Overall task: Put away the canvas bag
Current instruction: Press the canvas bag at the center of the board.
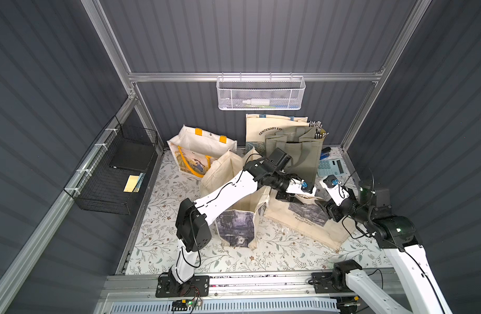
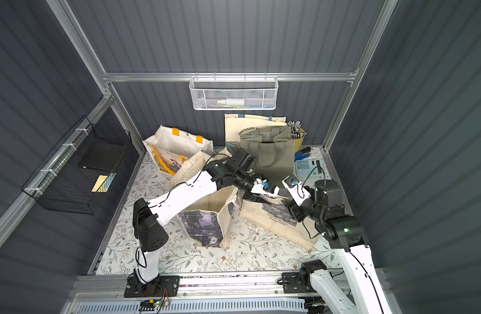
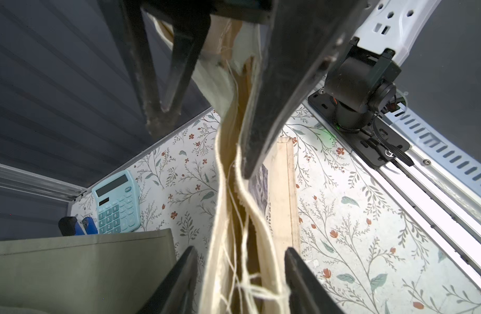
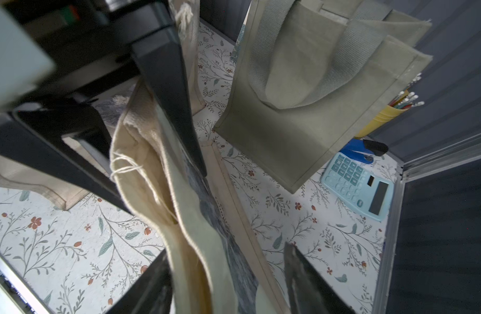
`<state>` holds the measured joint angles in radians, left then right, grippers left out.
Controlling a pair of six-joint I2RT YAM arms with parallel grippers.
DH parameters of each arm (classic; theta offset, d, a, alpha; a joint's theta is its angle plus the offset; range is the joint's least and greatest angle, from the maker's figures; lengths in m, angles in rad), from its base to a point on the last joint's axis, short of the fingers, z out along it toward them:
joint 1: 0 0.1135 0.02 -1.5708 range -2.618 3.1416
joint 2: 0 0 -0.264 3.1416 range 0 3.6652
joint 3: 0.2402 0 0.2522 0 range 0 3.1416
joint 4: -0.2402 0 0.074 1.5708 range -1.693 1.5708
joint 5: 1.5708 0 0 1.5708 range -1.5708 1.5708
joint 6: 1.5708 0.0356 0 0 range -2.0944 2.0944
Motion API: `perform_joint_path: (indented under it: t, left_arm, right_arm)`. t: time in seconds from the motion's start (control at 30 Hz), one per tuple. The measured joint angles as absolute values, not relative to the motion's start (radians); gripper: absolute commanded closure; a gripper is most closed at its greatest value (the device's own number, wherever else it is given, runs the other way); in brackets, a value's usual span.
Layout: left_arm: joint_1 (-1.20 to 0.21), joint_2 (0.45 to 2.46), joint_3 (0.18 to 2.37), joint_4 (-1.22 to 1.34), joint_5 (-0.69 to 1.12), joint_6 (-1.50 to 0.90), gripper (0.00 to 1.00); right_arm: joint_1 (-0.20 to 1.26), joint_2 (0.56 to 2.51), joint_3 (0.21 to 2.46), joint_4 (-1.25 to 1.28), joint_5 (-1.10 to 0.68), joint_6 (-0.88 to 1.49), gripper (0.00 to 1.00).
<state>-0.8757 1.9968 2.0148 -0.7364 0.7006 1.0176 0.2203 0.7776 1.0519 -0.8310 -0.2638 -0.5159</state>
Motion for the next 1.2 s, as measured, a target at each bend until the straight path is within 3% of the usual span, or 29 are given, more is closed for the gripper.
perform_joint_path:
  t: [0.17, 0.4, 0.53, 0.6, 0.67, 0.7, 0.83, 1.1, 1.2]
  left_arm:
    - [-0.845, 2.048, 2.085, -0.728, 0.721, 1.026, 1.00]
    - [-0.786, 2.106, 2.127, -0.686, 0.768, 1.024, 1.00]
    - [-0.762, 2.112, 2.117, -0.633, 0.765, 1.008, 0.97]
    - [-0.754, 2.112, 2.103, -0.583, 0.749, 0.995, 0.59]
    - [-0.750, 2.112, 2.090, -0.542, 0.725, 0.971, 0.40]
    - [-0.749, 2.112, 2.088, -0.523, 0.716, 0.959, 0.37]
    - [-0.743, 2.112, 2.086, -0.467, 0.706, 0.916, 0.30]
    - [-0.736, 2.112, 2.076, -0.421, 0.707, 0.855, 0.30]
    - [-0.736, 2.112, 2.076, -0.413, 0.714, 0.837, 0.22]
  right_arm:
    - [0.220, 0.817, 1.027, -0.796, -0.293, -0.513, 0.52]
    - [0.217, 0.892, 1.022, -0.739, -0.356, -0.492, 1.00]
    - [0.216, 0.952, 1.041, -0.711, -0.393, -0.467, 1.00]
    - [0.215, 0.984, 1.058, -0.697, -0.408, -0.442, 1.00]
    - [0.213, 1.011, 1.070, -0.686, -0.422, -0.416, 1.00]
    - [0.212, 1.022, 1.075, -0.680, -0.429, -0.402, 1.00]
    - [0.208, 1.039, 1.081, -0.653, -0.453, -0.364, 1.00]
    - [0.208, 1.067, 1.064, -0.574, -0.488, -0.314, 1.00]
    - [0.208, 1.073, 1.060, -0.551, -0.488, -0.303, 1.00]
